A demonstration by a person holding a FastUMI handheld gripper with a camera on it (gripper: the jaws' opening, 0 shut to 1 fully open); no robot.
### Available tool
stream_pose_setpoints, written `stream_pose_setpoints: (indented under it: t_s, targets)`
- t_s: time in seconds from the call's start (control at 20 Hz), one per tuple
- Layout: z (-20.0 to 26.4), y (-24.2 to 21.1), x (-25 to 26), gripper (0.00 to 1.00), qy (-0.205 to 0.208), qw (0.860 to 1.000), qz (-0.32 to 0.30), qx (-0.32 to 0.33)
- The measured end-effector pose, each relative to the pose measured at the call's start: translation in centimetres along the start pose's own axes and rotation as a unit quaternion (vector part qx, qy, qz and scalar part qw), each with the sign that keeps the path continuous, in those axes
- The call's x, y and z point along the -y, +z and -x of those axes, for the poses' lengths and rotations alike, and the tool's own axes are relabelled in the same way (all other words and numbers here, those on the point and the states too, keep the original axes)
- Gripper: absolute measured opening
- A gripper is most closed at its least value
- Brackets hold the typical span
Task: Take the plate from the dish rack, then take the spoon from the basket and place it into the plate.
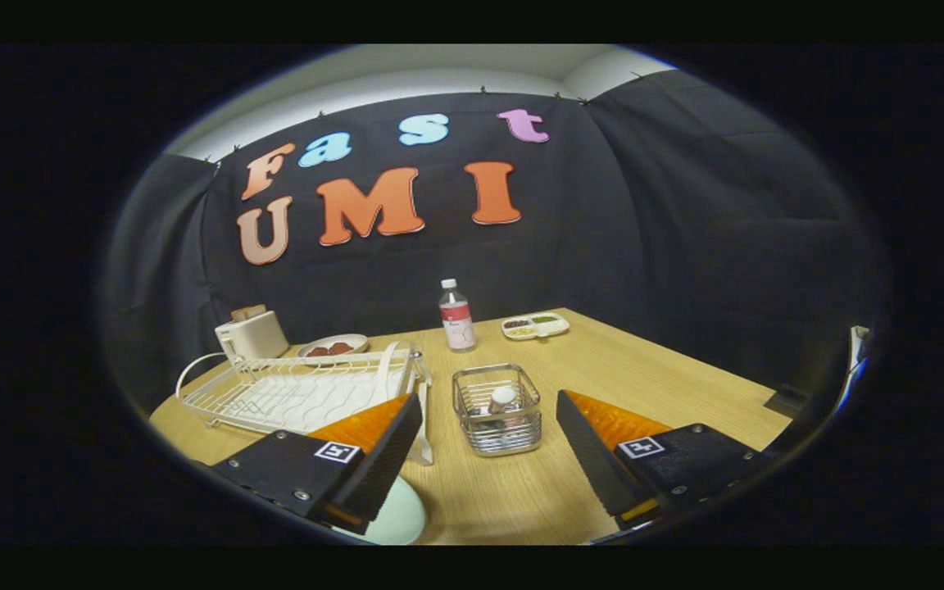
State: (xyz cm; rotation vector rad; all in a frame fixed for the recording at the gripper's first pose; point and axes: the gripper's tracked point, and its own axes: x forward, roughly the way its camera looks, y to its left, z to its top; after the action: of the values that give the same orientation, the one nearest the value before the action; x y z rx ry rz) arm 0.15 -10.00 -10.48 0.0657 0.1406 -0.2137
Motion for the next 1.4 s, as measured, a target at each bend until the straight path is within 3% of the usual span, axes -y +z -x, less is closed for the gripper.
stream_pose_setpoints:
  t_s: [0.15, 0.25, 0.35, 0.5, 0.85, 1.4]
  targets:
    - [-1.6, -0.7, 0.1, 0.93, 0.001, 1.000, 0.009, -0.004]
    - [-2.3, -1.0, -0.2, 0.79, 0.007, 1.000, 0.013, -0.006]
    - [-2.9, -1.1, -0.4, 0.60, 0.011, 1.000, 0.021, -0.004]
    - [-3.4, -1.0, -0.5, 0.24, 0.012, 1.000, 0.029, 0.001]
    - [-3.4, -0.1, -1.3, 0.09, 0.020, 0.998, 0.059, 0.007]
    - [0.9, 4.7, -2.8, 0.09, 0.028, 0.996, 0.073, 0.053]
